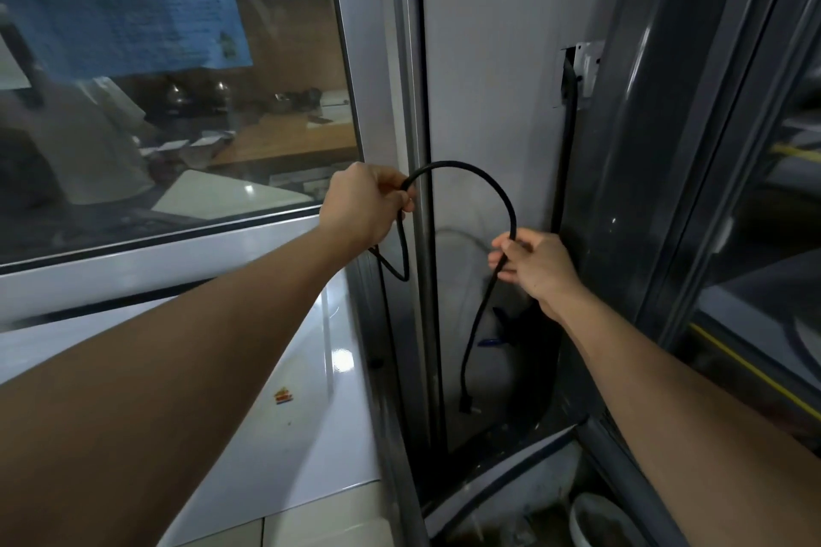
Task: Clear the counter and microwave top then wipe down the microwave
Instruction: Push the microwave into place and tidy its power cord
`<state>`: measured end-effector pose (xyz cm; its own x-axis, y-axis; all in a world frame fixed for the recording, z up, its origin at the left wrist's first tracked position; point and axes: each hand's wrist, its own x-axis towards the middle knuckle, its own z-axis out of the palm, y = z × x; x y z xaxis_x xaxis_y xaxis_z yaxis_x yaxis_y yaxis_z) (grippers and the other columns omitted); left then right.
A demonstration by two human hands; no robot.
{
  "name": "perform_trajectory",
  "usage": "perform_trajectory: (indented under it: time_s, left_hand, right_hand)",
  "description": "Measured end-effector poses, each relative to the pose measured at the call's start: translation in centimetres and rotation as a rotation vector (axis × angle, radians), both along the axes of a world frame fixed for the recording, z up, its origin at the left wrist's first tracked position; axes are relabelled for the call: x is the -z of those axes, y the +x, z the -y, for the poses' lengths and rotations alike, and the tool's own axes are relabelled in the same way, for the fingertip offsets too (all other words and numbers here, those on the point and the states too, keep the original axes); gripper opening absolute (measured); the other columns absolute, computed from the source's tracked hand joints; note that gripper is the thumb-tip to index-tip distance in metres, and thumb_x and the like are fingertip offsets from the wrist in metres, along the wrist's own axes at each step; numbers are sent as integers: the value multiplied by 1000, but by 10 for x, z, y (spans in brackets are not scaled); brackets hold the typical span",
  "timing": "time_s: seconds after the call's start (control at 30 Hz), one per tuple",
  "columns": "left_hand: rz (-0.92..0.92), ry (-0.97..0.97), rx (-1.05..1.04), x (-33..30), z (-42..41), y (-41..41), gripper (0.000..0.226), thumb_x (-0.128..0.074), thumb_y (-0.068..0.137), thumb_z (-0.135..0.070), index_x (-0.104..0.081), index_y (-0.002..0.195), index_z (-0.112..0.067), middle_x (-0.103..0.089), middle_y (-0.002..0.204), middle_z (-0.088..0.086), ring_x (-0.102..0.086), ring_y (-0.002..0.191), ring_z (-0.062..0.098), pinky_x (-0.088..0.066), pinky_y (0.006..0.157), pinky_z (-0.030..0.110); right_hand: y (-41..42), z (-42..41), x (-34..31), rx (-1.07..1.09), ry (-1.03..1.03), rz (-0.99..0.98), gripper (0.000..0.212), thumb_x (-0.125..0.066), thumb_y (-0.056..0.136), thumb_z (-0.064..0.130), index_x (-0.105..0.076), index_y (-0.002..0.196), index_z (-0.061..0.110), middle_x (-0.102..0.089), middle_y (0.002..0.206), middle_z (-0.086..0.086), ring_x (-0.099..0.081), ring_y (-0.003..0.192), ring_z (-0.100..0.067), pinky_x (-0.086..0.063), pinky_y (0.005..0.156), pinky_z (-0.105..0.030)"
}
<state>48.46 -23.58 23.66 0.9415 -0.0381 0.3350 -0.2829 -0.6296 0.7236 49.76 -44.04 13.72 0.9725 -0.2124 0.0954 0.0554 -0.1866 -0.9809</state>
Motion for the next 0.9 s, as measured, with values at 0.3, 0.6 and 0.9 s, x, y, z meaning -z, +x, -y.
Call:
perform_trajectory:
  time_s: [0.3,0.6,0.9]
  left_hand:
    - [15,-108,15,-25,-7,-13,18,-55,92,-3,-69,86,-13,-70,81,6,-68,79,16,-56,86,31]
    - [55,-101,95,-42,-11,-38,20,-58,89,-4,-70,81,-18,-72,84,7,-70,86,22,-55,88,41]
    - [137,25,176,-57,0,-73,15,-67,84,-11,-70,79,-25,-72,87,2,-68,88,18,-55,88,40]
  right_hand:
    - [-20,1,-48,30,-18,100,26,-45,97,8,-61,79,18,-66,80,-7,-66,78,-21,-55,69,-28]
    - [-82,11,-99,90,-80,124,24,-48,96,9,-61,79,18,-66,80,-11,-66,75,-21,-52,63,-28]
    - [-155,24,-126,187,-156,62,24,-44,98,10,-56,77,15,-66,77,-12,-66,69,-23,-53,62,-31]
